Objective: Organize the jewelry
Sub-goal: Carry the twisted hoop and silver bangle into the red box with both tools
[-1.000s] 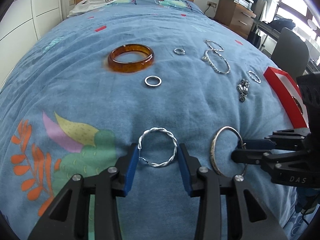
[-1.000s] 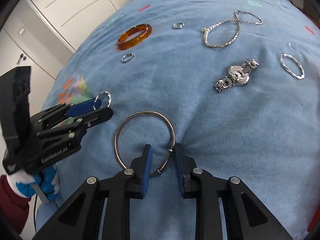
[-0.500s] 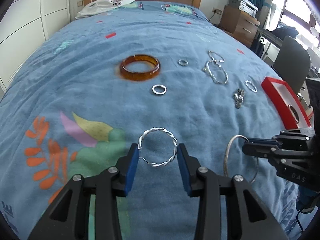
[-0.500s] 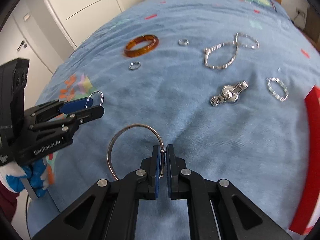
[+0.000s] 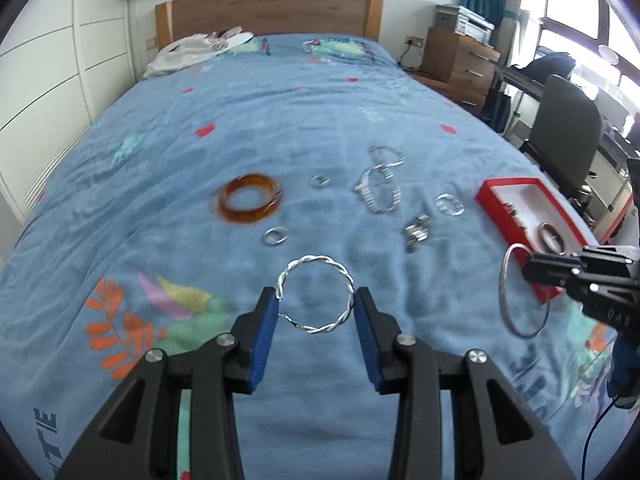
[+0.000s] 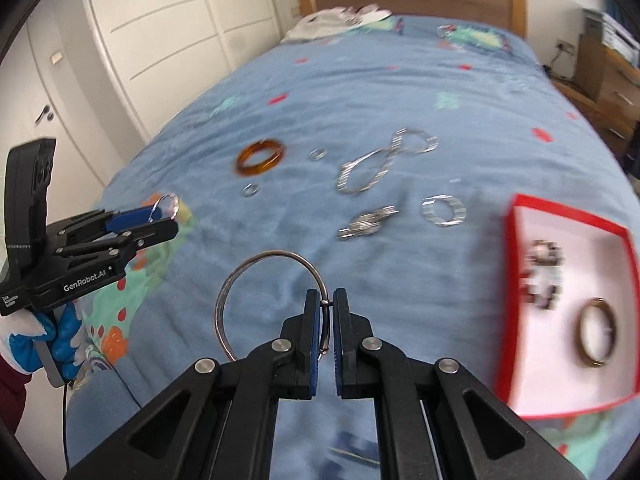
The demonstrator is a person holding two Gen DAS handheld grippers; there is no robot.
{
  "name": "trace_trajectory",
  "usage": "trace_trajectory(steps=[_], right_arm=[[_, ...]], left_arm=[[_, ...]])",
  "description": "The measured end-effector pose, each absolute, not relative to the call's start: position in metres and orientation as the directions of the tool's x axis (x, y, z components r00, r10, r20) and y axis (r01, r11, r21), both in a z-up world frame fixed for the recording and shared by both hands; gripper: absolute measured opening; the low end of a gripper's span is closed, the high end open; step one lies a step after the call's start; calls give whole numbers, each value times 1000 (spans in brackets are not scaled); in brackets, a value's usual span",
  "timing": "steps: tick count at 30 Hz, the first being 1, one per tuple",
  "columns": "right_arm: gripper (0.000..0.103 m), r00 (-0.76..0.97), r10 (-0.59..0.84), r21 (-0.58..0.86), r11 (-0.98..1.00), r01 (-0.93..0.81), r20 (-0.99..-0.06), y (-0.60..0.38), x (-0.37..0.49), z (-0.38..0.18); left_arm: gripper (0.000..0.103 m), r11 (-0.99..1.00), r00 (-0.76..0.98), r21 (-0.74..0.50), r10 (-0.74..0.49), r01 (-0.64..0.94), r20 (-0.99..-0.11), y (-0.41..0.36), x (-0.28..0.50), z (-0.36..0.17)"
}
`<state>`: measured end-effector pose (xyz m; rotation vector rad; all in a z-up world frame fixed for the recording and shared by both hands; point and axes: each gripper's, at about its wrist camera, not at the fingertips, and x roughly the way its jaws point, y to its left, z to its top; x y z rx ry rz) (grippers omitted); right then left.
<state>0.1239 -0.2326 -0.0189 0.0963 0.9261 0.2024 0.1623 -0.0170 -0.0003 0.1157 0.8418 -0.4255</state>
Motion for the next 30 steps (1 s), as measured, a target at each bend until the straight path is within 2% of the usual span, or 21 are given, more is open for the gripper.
trace_trajectory(steps=[13, 21, 30], right_arm=[[7, 621, 30, 110, 990, 90, -783, -375, 69, 15], [7, 602, -13, 106, 981, 163, -799, -438, 64, 2], [7, 552, 5, 124, 976, 178, -834, -479, 82, -35]], left_arm=[[36, 806, 514, -143, -491, 575, -704, -155, 145, 31], [36, 743, 435, -158, -535, 650, -724, -245, 144, 17], [37, 683, 355, -150, -539, 715, -764, -316, 136, -12]])
